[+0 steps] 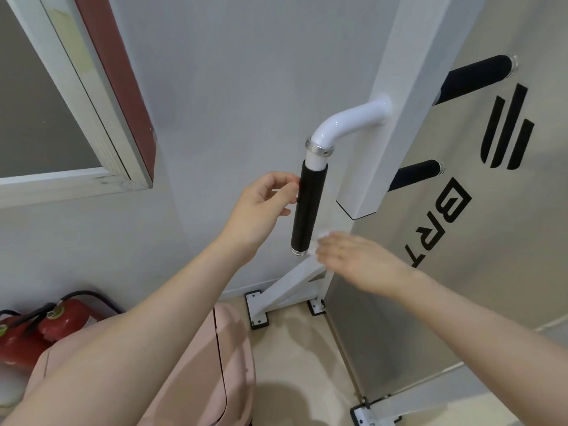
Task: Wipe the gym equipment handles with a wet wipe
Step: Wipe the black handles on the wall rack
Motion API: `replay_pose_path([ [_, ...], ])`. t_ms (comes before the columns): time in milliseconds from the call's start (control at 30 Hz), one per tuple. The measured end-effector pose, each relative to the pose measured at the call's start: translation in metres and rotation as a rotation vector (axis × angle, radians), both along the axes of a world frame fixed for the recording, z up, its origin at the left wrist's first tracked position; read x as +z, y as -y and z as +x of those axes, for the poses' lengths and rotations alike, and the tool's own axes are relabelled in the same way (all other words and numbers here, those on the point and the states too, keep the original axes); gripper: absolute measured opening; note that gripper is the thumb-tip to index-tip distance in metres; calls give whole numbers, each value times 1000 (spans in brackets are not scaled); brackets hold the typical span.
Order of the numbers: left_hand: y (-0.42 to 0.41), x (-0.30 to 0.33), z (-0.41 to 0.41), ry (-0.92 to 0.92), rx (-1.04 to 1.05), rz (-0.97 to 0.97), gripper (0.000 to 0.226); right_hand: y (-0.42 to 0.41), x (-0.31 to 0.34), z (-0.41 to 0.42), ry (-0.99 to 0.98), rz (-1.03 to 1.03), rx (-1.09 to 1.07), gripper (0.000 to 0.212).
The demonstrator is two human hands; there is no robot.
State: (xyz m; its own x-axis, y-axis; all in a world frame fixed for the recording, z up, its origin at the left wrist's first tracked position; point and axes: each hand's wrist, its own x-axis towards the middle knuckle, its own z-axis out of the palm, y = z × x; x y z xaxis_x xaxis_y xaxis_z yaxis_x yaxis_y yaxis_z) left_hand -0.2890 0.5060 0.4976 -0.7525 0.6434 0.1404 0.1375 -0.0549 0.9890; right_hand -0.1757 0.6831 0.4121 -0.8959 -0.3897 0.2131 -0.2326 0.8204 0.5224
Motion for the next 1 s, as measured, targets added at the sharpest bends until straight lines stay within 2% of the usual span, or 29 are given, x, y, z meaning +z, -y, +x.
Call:
replay_pose_path([
  [67,-1,-3,-1,-38,-1,-8,12,4,17,10,-82,-519,-206,21],
  [200,-8,-3,-1,-142,23,-61,18,47,38,3,-162,-1604,-577,32],
  [267,-7,-2,-1,-184,28,-64,20,64,51,-13,-240,-2066,-642,35],
  [333,-5,-2,-1,-257,56,-76,23,71,72,-26,-241,-2375,-580,39],
  [367,-4,-2,-1,-283,77,-91,27,69,80,-31,-259,-2426,-496,41],
  [433,-3,-2,-2,-287,112,-116,45,67,99,-33,-275,-2378,-279,46],
  [500,-3,-2,-3,-260,124,-123,65,64,102,-30,-165,-2286,-157,54],
  [567,-2,-2,-5,-227,117,-130,77,60,87,-26,2,-2282,-131,60],
  [667,0,-1,-6,-227,91,-170,73,52,72,-21,245,-2333,-168,55],
  [733,0,-1,-6,-232,78,-177,70,43,80,-22,205,-2321,-81,44],
  [833,-2,1,-4,-228,58,-184,67,38,96,-24,173,-2319,143,39],
  [867,-3,2,-4,-232,51,-187,66,38,92,-22,180,-2299,156,37],
  [1000,-2,-2,-4,-304,61,-202,62,41,62,-7,262,-1994,-74,31],
])
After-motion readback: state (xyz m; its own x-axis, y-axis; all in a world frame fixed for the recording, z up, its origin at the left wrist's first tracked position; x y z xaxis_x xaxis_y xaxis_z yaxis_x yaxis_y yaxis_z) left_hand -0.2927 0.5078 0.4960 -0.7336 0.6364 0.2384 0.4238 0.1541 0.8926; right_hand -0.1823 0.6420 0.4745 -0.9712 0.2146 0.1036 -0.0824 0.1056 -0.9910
